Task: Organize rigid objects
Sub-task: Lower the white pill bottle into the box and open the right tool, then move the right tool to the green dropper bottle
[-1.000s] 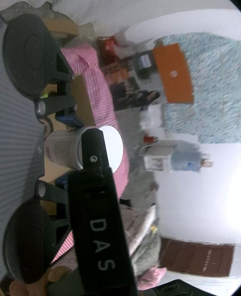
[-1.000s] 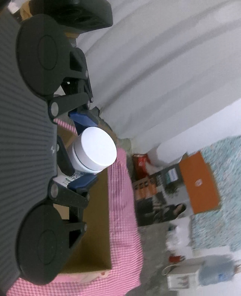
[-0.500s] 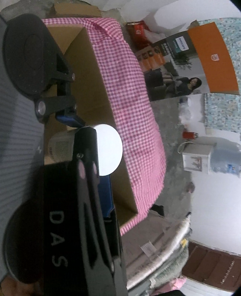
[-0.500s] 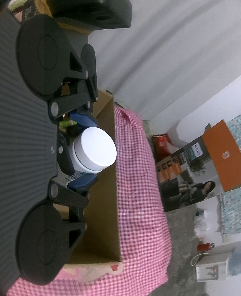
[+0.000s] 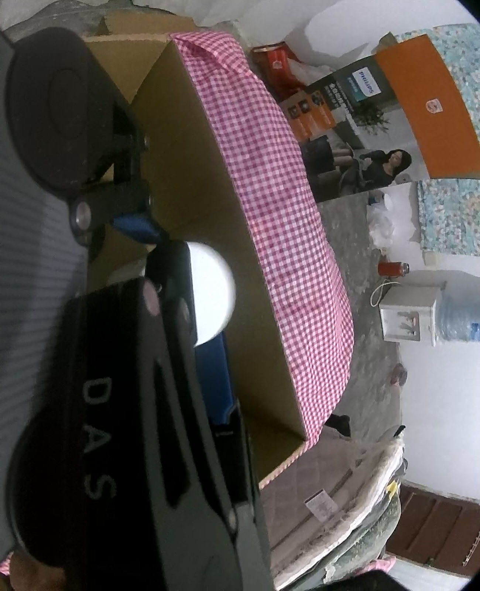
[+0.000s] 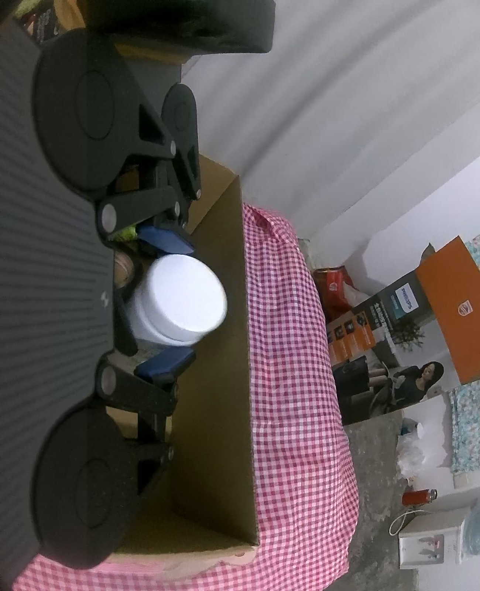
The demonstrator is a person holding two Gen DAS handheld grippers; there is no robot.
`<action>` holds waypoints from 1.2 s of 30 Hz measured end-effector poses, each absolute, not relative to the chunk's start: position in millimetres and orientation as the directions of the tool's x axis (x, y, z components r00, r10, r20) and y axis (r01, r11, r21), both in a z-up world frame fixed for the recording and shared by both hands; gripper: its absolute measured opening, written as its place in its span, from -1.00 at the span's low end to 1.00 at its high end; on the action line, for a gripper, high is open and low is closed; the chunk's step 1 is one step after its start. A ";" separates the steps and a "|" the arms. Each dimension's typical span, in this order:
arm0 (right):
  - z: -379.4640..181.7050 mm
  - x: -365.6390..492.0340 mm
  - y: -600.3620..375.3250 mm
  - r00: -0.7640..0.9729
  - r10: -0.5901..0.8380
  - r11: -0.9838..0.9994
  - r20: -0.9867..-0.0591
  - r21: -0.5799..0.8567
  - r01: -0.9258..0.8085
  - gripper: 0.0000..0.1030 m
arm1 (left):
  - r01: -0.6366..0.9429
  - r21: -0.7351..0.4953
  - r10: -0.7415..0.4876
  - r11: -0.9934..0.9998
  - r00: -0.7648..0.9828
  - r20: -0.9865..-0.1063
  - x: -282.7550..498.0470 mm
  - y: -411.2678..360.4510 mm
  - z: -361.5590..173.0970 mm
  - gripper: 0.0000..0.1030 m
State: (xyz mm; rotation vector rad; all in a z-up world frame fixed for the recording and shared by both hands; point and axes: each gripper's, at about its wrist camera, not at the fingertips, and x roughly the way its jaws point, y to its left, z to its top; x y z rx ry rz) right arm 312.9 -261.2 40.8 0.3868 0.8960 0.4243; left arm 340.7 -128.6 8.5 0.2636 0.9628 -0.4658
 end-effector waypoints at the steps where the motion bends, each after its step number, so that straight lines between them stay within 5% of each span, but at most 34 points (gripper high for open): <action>1: 42.1 311.8 -261.4 0.554 0.506 0.850 -0.661 0.491 -0.191 0.18 | 0.495 0.016 -0.263 0.869 0.489 -0.832 337.6 -128.4 11.0 0.42; 9: 71.6 286.0 -264.1 0.611 0.492 0.857 -0.620 0.466 -0.218 0.50 | 0.516 0.035 -0.288 0.856 0.531 -0.797 309.4 -120.7 41.5 0.67; 19: 155.5 172.0 -288.8 0.790 0.435 0.878 -0.432 0.397 -0.266 0.75 | 0.504 0.063 -0.315 0.861 0.627 -0.712 237.6 -86.3 94.3 0.80; 21: 163.8 140.0 -293.3 0.820 0.413 0.887 -0.395 0.378 -0.265 0.98 | 0.504 0.070 -0.322 0.861 0.647 -0.691 217.2 -77.2 102.7 0.83; 25: 167.2 79.4 -298.7 0.859 0.384 0.895 -0.338 0.364 -0.257 0.98 | 0.491 0.026 -0.351 0.871 0.657 -0.667 178.6 -54.0 109.6 0.88; 36: 95.5 1.4 -273.4 0.810 0.402 0.884 -0.426 0.413 -0.221 0.98 | 0.515 -0.038 -0.414 0.856 0.640 -0.647 91.2 -27.9 64.3 0.88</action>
